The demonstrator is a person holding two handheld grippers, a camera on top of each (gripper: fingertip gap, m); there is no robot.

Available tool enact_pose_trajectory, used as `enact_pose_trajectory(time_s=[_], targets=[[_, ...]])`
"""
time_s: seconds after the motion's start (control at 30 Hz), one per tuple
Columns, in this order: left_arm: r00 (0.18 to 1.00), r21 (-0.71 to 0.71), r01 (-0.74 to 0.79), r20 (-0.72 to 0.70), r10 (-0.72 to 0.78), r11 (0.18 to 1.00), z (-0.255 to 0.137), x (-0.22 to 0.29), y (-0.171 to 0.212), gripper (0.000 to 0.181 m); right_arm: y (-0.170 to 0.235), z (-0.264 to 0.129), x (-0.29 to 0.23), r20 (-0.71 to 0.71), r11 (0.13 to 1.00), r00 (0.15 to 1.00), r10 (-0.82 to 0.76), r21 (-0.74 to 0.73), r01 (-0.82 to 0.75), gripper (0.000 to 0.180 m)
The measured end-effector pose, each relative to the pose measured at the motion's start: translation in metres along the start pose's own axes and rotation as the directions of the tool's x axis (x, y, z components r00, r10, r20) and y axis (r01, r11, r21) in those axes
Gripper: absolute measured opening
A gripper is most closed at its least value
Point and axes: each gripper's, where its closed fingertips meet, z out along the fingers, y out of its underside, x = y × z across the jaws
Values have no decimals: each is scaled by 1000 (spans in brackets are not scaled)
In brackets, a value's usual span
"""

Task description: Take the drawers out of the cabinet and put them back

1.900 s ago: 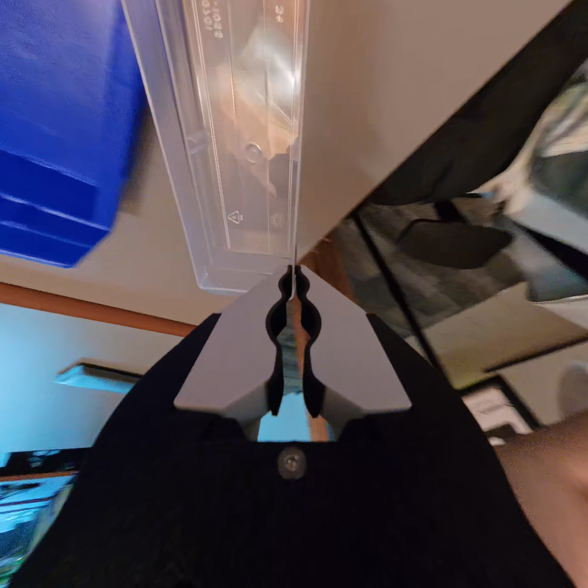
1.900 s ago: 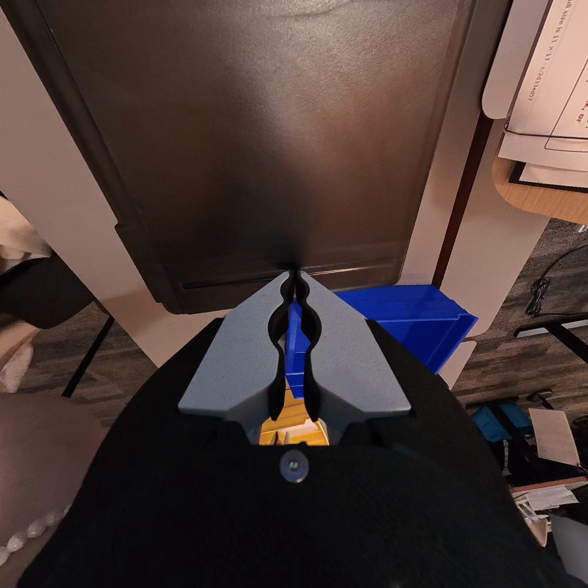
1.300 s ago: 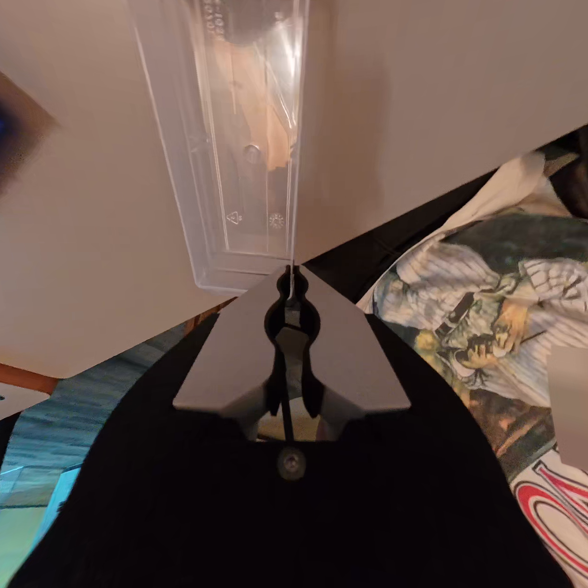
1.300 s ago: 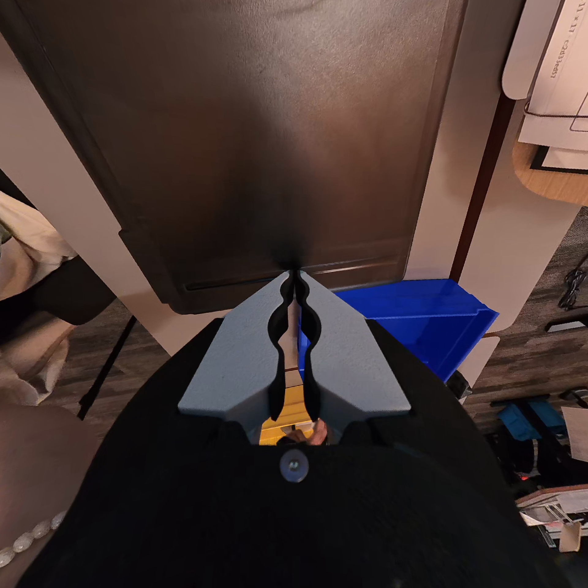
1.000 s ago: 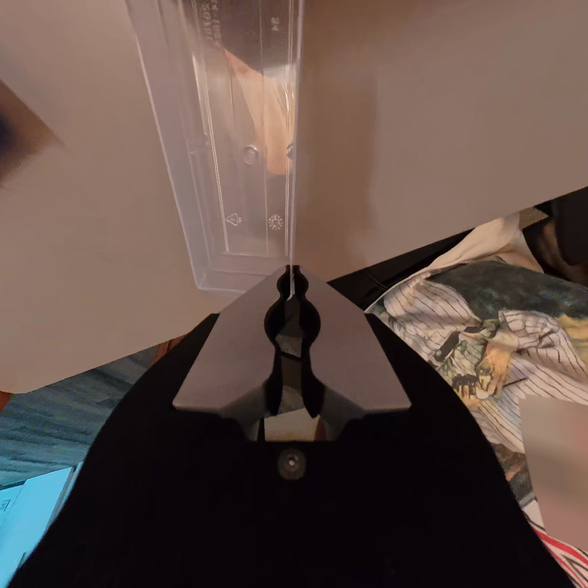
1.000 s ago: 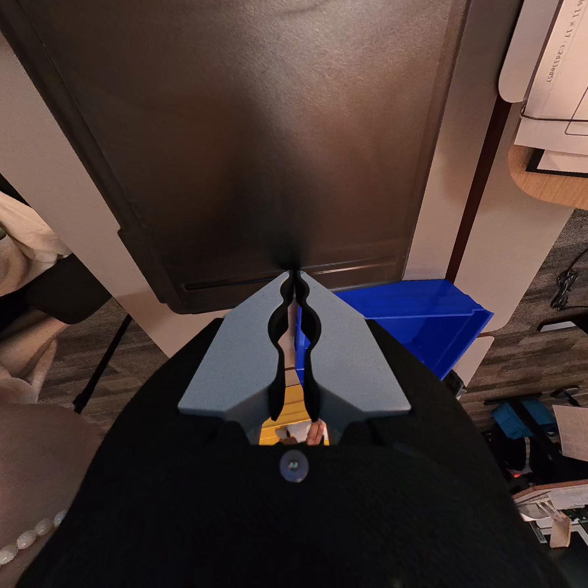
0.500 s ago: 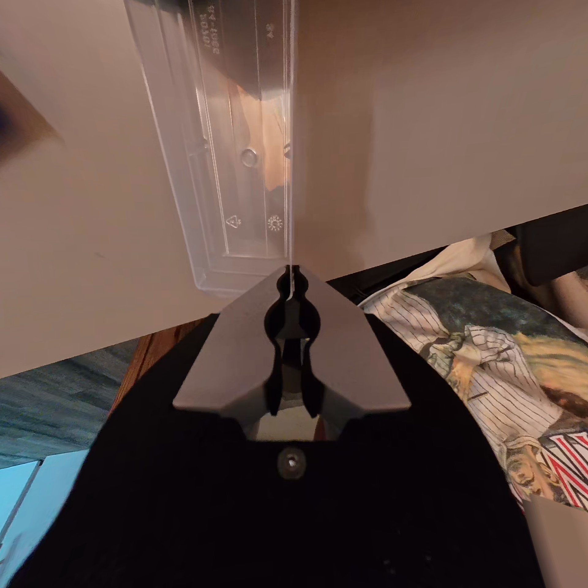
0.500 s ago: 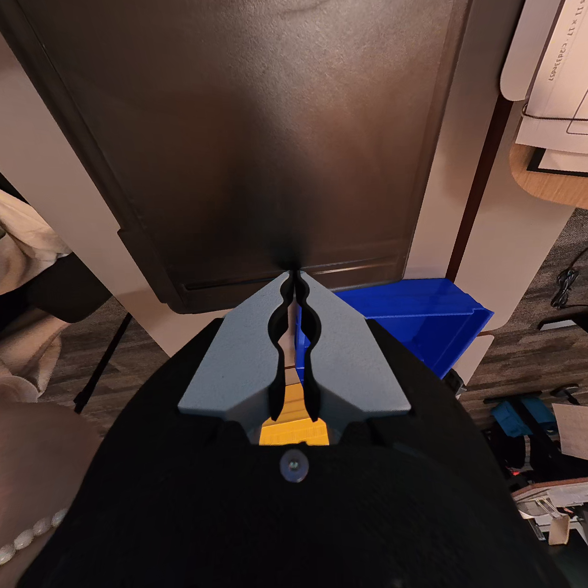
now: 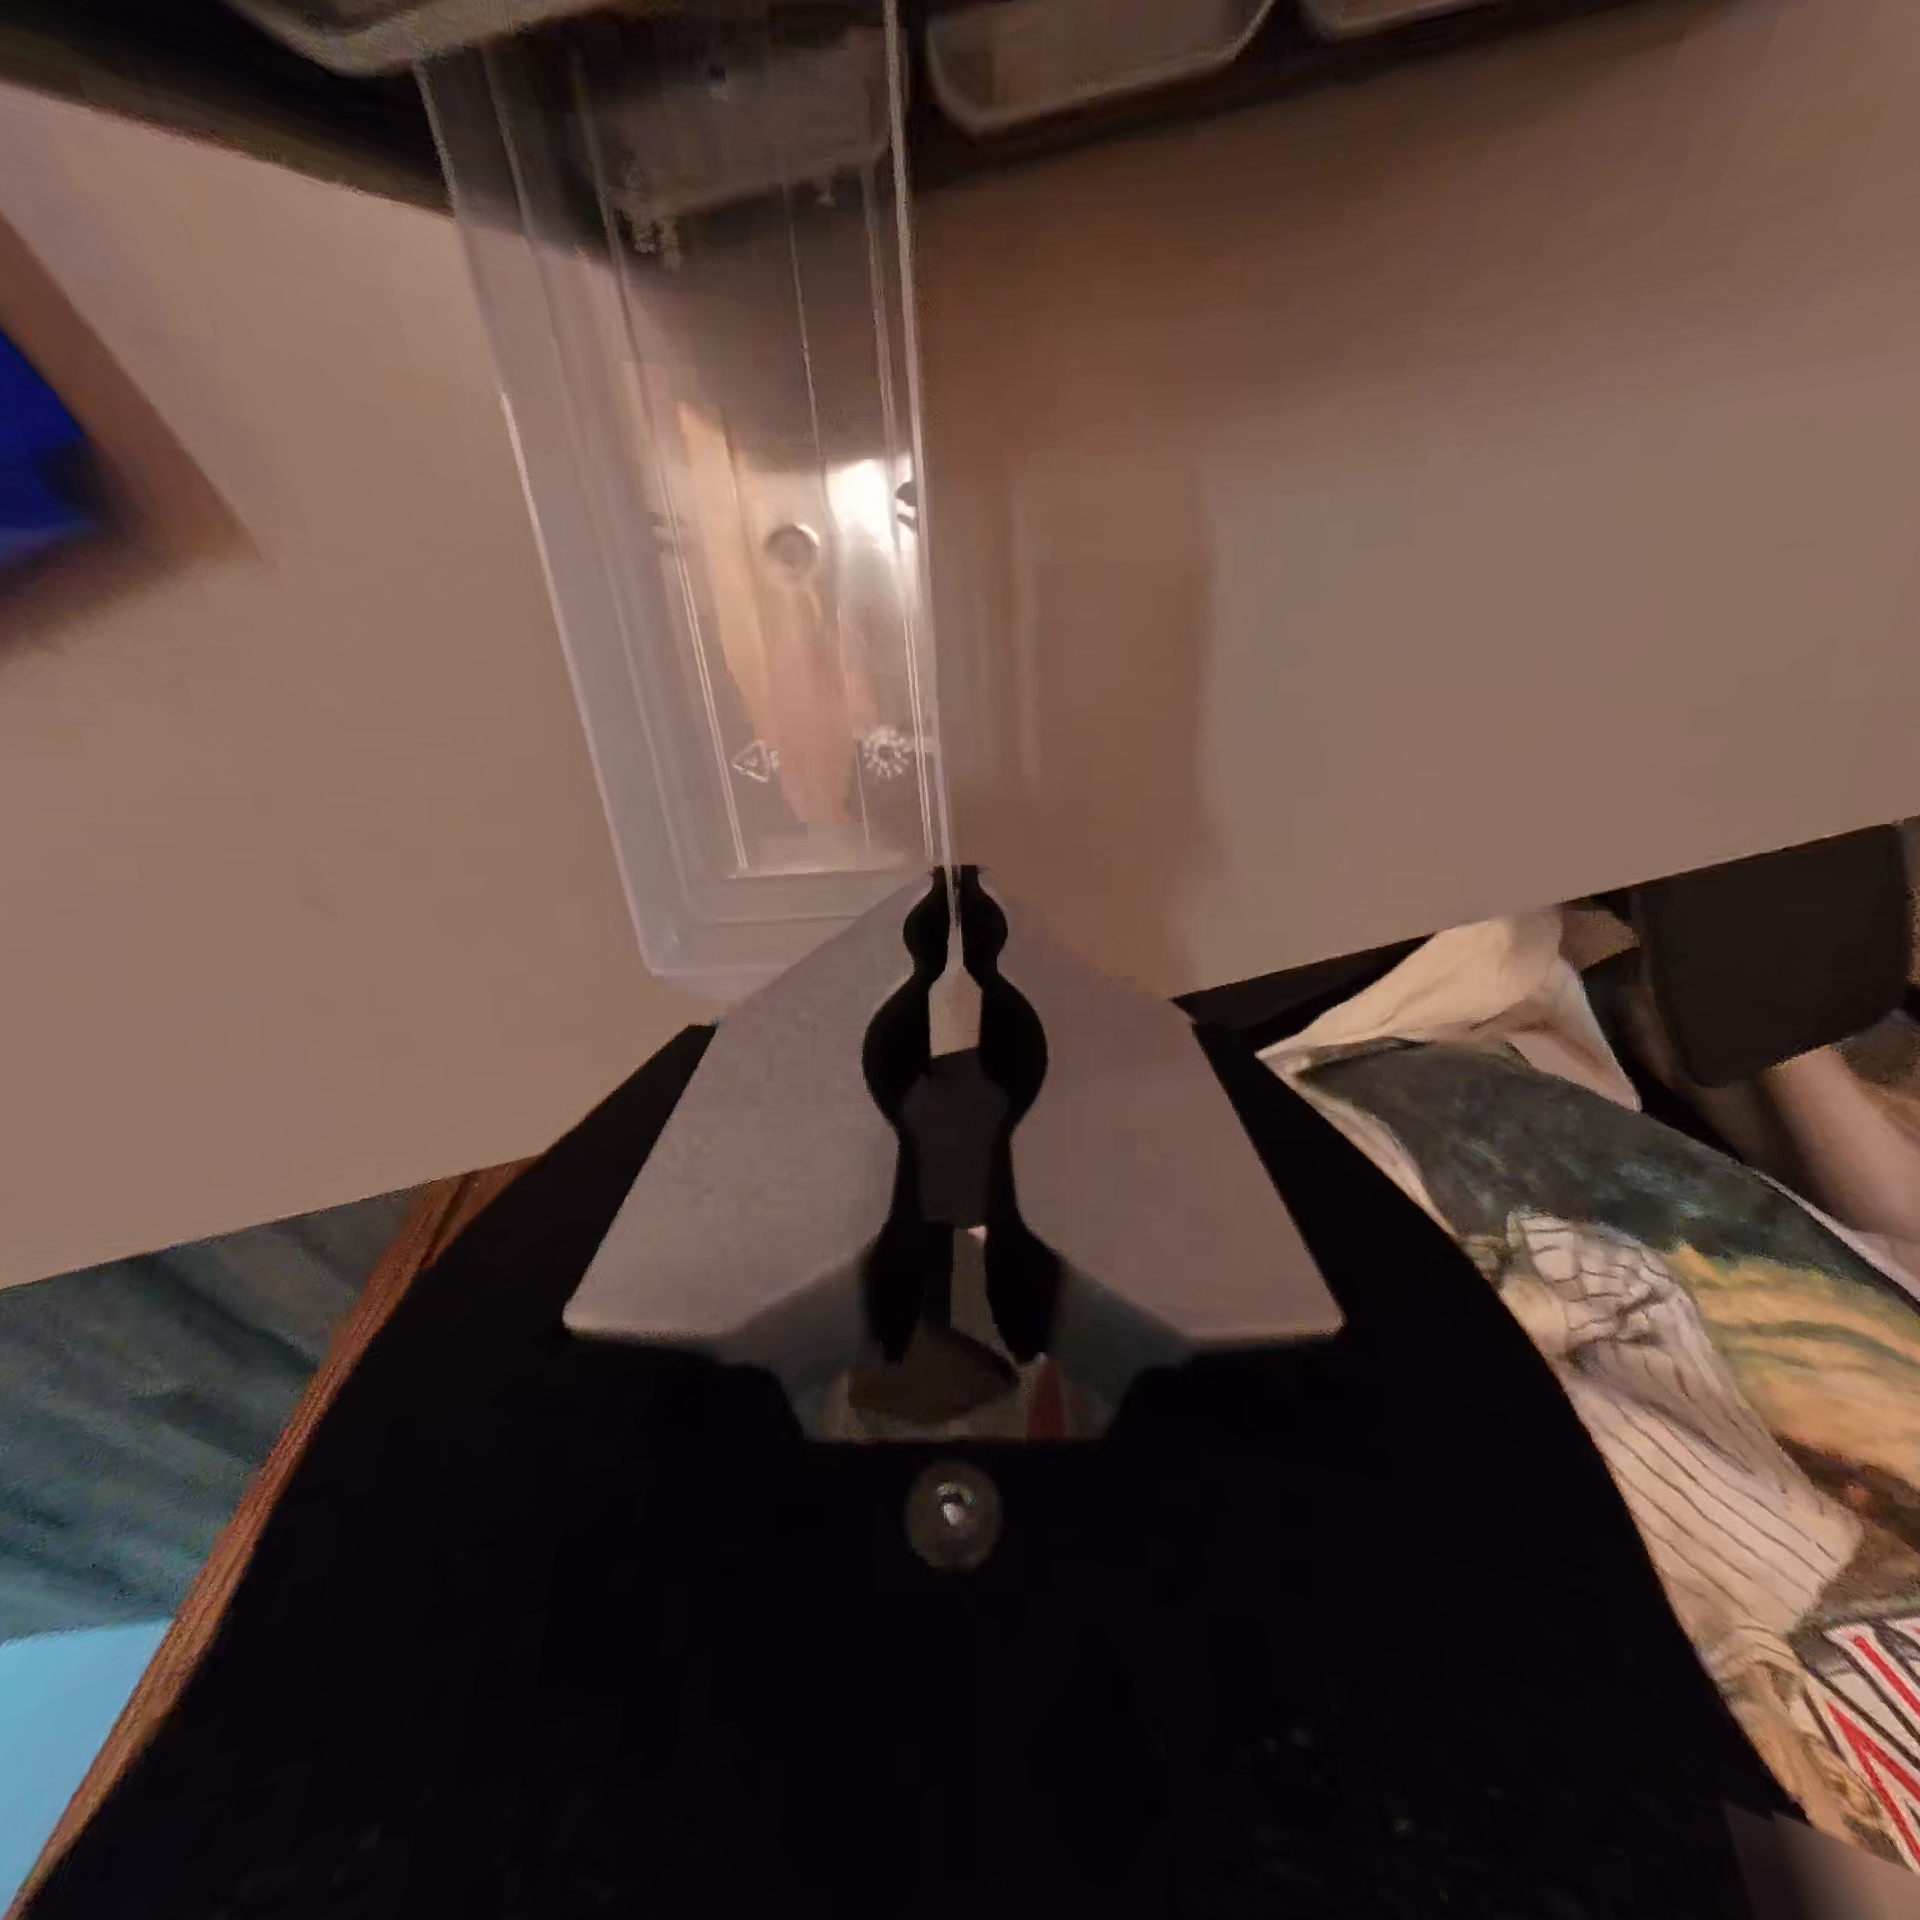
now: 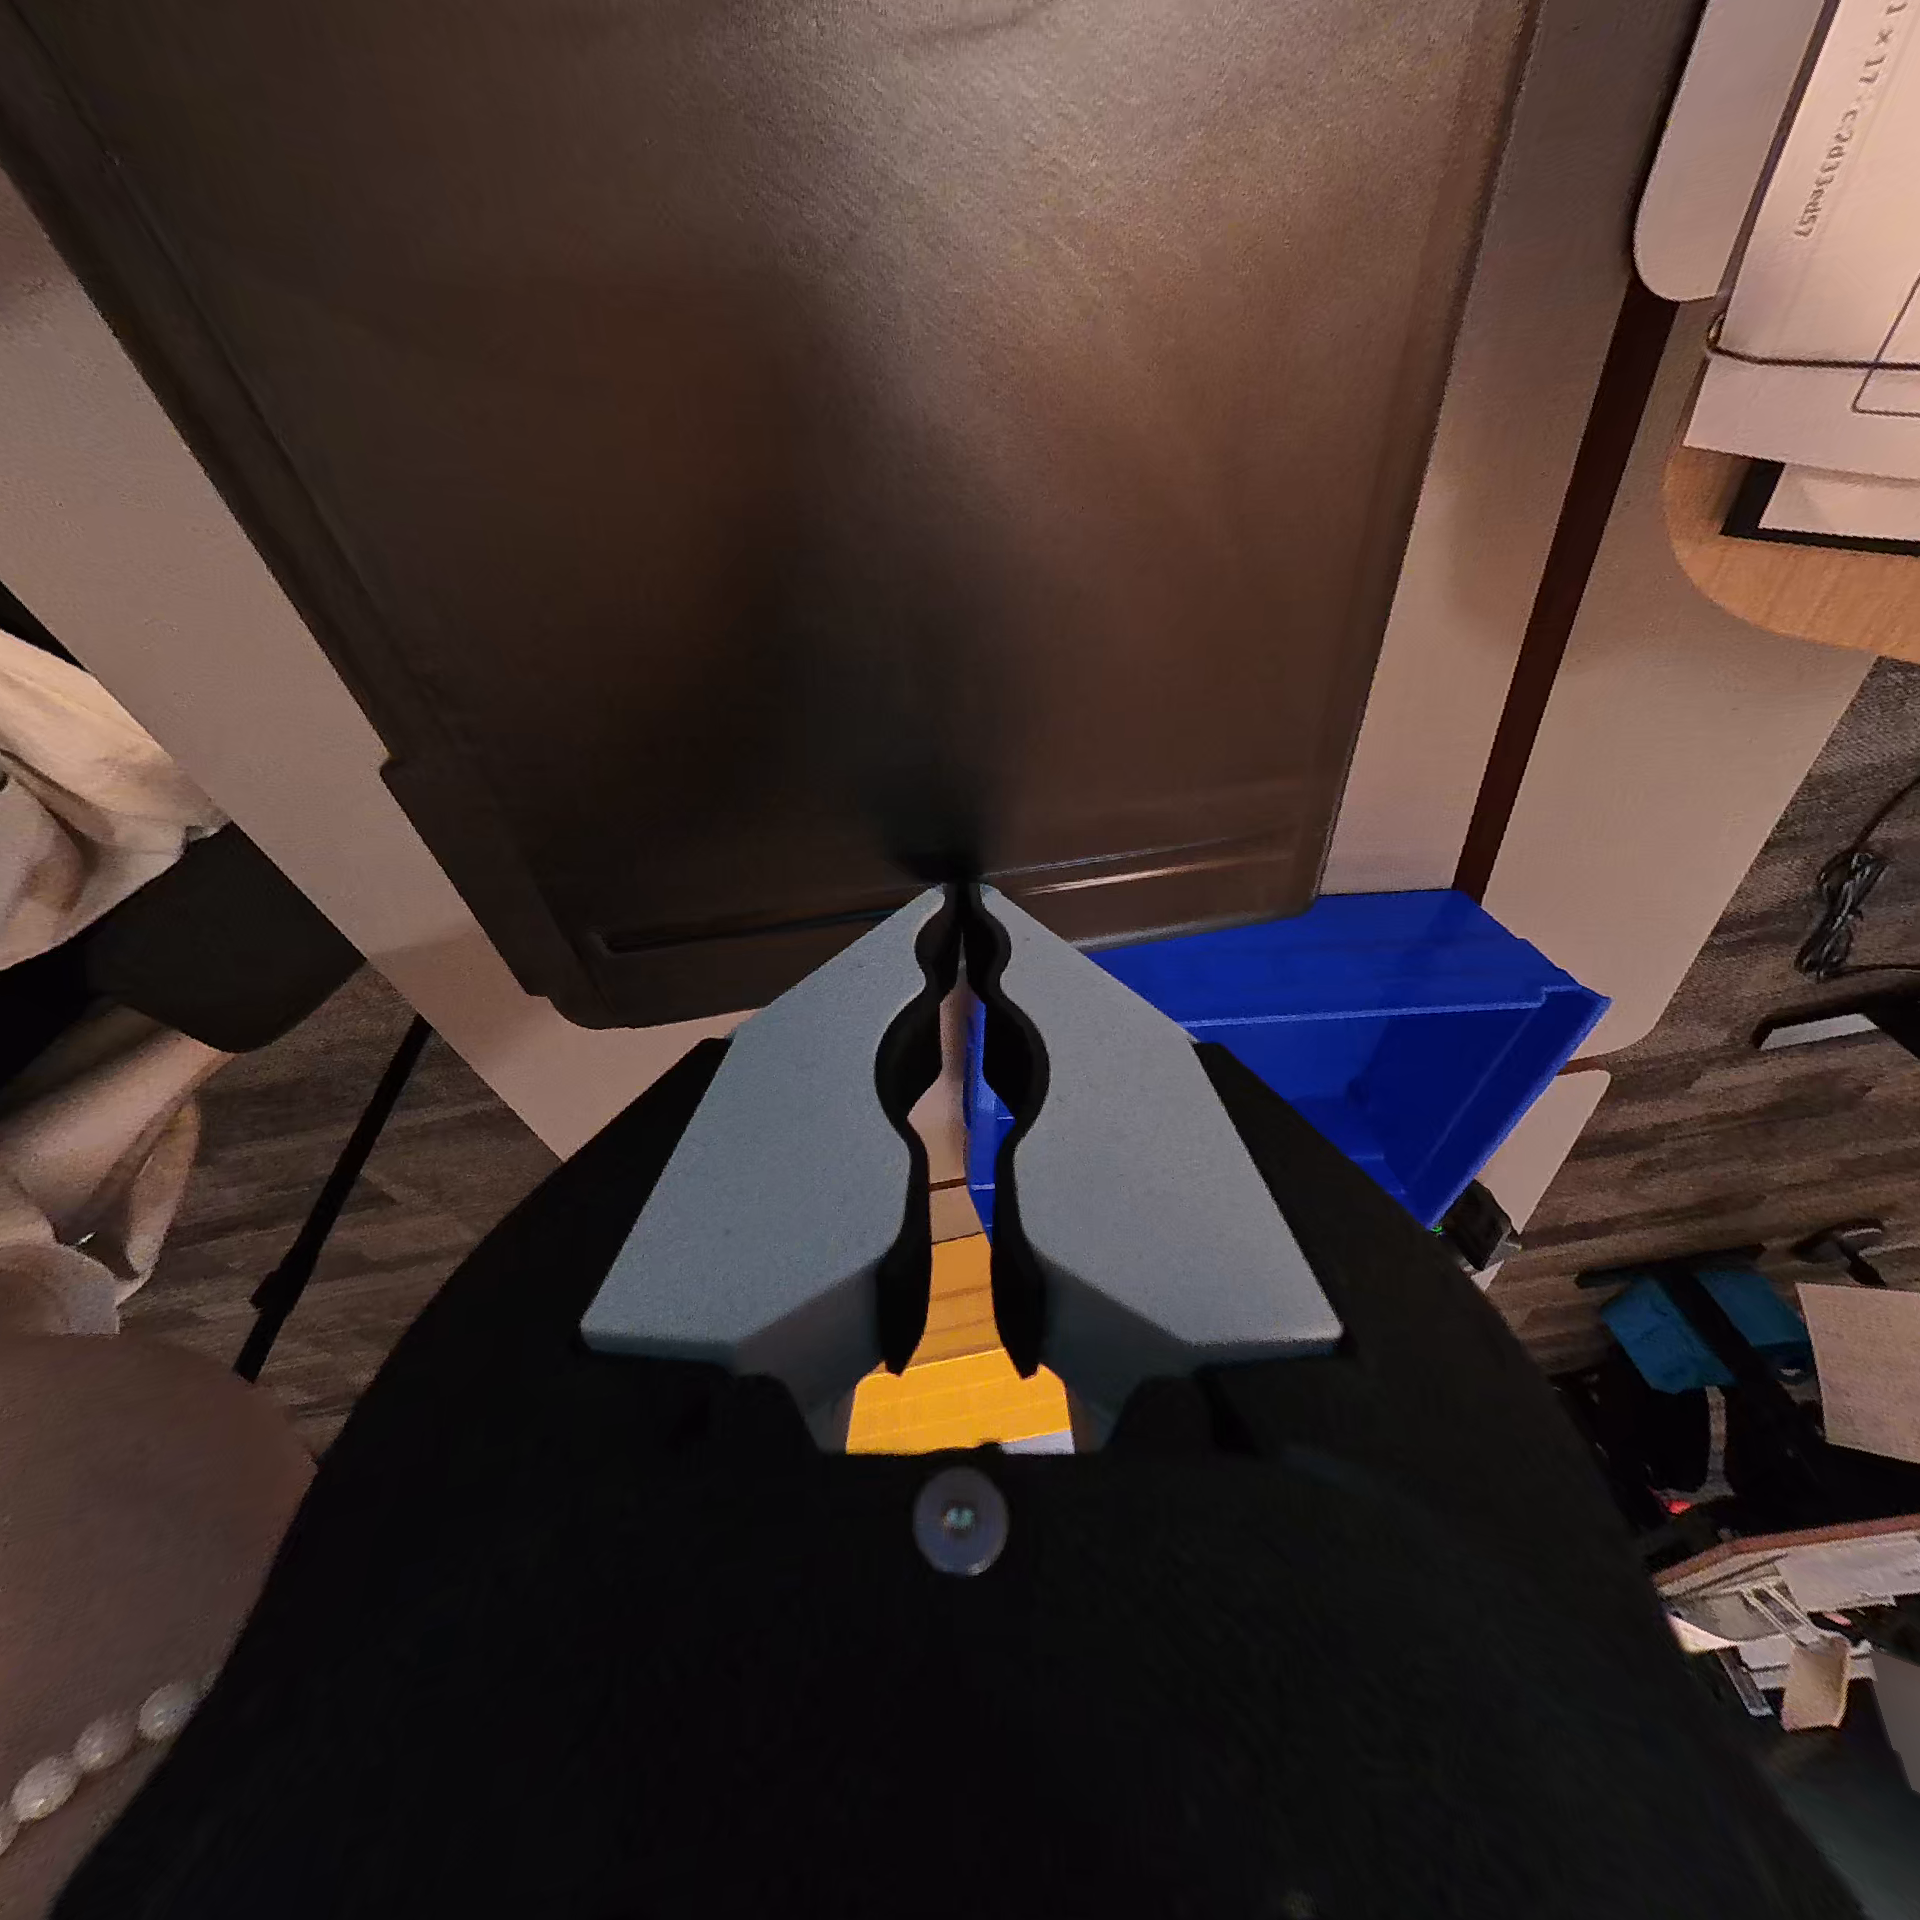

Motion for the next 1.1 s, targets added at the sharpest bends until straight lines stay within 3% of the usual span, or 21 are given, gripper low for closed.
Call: enact_pose_trajectory(time_s=[0.17,0.3,0.47,0.6,0.77,0.87,0.9,1.0,1.07,1.1], targets=[[994,127,-110,41,105,986,-3,4,-10,0,0,0,0,4,1000,1000,5,10,-5,0],[974,305,-226,104,204,925,5,10,-21,1,0,0,0,-6,1000,1000,3,0,-3,0],[919,597,-383,324,225,705,12,3,-52,3,0,0,0,-19,1000,1000,-1,-2,1,0],[912,766,-408,367,183,497,12,9,-74,4,0,0,0,-18,1000,1000,10,18,-10,0],[853,814,-514,519,57,270,0,4,-91,8,0,0,0,-19,1000,1000,16,14,-16,0],[839,831,-542,543,29,123,-11,18,-82,34,0,0,0,-24,1000,1000,19,5,-19,0],[824,822,-565,566,6,69,-15,21,-75,35,0,0,0,-27,1000,999,20,4,-19,0],[753,753,-656,651,-89,-43,-19,19,-50,22,0,0,0,-32,1000,999,13,16,-12,0],[656,657,-752,742,-136,-43,-8,11,-39,0,0,0,0,-24,999,1000,14,33,-13,0],[579,585,-811,800,-157,-10,0,3,-37,0,0,0,0,-18,999,1000,17,39,-16,0]])
